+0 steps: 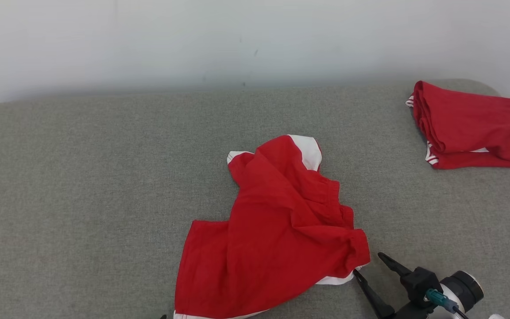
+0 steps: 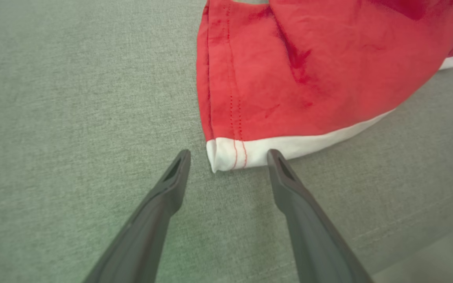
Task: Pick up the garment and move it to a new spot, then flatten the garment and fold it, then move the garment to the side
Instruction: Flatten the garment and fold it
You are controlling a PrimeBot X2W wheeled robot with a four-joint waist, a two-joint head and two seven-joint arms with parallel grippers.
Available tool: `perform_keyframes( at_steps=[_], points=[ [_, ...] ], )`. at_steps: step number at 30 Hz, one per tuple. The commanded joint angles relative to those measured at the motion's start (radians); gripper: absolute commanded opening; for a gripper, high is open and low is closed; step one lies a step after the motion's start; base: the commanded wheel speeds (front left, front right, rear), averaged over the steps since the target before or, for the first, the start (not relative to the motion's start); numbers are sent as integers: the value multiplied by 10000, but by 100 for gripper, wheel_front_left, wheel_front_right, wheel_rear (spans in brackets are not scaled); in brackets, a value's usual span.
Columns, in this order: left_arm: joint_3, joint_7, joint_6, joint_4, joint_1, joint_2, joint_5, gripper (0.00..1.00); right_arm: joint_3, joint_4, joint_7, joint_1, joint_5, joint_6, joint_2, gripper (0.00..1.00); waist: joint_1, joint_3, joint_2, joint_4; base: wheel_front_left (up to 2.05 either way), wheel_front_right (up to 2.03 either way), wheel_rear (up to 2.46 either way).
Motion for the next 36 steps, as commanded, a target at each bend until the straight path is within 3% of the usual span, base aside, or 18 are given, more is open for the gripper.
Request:
perform_keyframes(
  at_steps=[1,7,8,9,10,11,12,19,27,31,36],
  points=[
    [-66,-30,-3,68,-173,99,-65,100,134,28,-1,-146,127,13,-85,100,0,63,0,18,0,0,0],
    [-537,-30,-4,648,-778,336,-443,100,1191,331,-1,-935,402,13,-441,100,0,250,0,147,0,0,0],
    [-630,-30,-4,827,-844,347,-539,88,1353,370,0,-1034,417,13,-485,100,0,261,0,165,0,0,0],
    [-716,-30,-4,955,-950,361,-619,47,1491,426,0,-1088,522,13,-508,100,0,267,0,185,0,0,0],
    [-843,-29,-4,1124,-1032,346,-761,31,1653,528,-1,-1142,584,13,-552,87,0,266,0,209,0,0,0],
    [-1023,-27,-7,1284,-1098,330,-909,0,1774,589,-1,-1228,616,13,-607,31,0,262,0,236,0,0,0],
    [-1129,-23,-7,1394,-1174,351,-1014,0,1907,599,-1,-1284,750,13,-602,0,0,251,0,253,0,0,0],
    [-1154,-27,10,1336,-1118,416,-1624,0,2246,411,-1,-1111,1153,13,-718,0,0,16,0,322,0,0,0],
    [-128,-30,8,-463,-86,476,-1598,0,1948,-1286,-1,167,1583,13,-1000,0,0,-261,0,259,0,0,0],
    [301,-30,8,-1460,38,721,-1459,0,1896,-2289,-3,426,2073,13,-1206,0,0,-257,0,153,0,0,0],
    [275,-30,8,-2236,-1068,1456,-1312,0,2077,-3338,-1,-286,2675,13,-1621,0,0,-24,0,-16,0,0,0]
  ],
)
